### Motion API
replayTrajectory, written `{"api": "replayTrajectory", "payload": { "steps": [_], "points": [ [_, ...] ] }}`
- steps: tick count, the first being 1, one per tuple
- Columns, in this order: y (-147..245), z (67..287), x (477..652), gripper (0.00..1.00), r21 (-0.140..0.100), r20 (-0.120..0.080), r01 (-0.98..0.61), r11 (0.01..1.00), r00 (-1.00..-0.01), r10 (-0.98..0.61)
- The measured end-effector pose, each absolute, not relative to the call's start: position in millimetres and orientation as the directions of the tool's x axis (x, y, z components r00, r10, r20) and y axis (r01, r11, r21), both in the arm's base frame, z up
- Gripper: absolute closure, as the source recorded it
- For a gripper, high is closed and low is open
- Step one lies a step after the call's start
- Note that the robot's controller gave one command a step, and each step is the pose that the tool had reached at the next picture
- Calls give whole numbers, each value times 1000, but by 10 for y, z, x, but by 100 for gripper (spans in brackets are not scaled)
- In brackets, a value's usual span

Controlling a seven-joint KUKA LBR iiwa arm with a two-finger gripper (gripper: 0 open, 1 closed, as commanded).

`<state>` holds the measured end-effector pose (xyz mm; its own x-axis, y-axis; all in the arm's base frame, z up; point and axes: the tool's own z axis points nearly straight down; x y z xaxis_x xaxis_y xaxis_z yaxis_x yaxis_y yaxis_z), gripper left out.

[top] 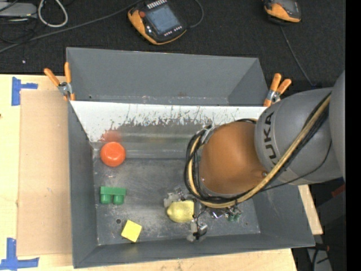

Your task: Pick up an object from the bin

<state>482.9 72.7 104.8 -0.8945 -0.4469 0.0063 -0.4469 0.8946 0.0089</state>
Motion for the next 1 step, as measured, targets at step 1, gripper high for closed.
{"api": "replayTrajectory", "payload": {
  "steps": [1],
  "points": [
    [574, 1368, 4861, 0, 7, 10, -217, 976, -976, -217]
  ]
}}
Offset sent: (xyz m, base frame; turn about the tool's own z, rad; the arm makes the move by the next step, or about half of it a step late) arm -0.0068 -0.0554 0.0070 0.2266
